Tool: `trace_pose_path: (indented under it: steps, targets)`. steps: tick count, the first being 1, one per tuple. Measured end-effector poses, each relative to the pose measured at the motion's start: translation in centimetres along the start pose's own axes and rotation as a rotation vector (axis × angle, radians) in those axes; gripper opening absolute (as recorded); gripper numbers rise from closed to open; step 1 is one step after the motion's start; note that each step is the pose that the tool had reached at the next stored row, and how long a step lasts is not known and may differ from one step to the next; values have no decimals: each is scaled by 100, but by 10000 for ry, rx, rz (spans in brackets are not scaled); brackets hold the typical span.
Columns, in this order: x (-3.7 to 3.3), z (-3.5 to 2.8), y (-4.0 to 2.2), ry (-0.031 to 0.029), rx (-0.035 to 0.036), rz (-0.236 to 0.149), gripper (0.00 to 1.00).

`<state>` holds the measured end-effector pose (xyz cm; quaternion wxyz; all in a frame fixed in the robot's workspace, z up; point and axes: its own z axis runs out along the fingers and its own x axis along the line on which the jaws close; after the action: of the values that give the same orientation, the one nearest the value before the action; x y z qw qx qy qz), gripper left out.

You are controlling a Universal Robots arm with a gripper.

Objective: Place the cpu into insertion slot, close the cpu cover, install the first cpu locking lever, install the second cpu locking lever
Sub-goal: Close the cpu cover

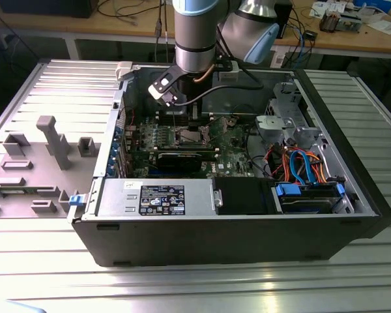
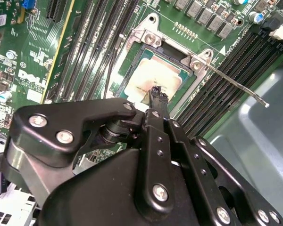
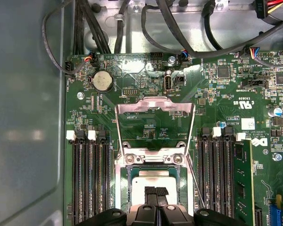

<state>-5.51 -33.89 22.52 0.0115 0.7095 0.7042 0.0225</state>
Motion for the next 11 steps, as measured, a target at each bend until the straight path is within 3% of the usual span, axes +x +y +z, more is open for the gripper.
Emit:
trace_pose_path:
  steps: [5,11]
  targets:
    - [1,-109,5,-1,1,0,11]
    - [1,-122,7,-1,1,-2,11]
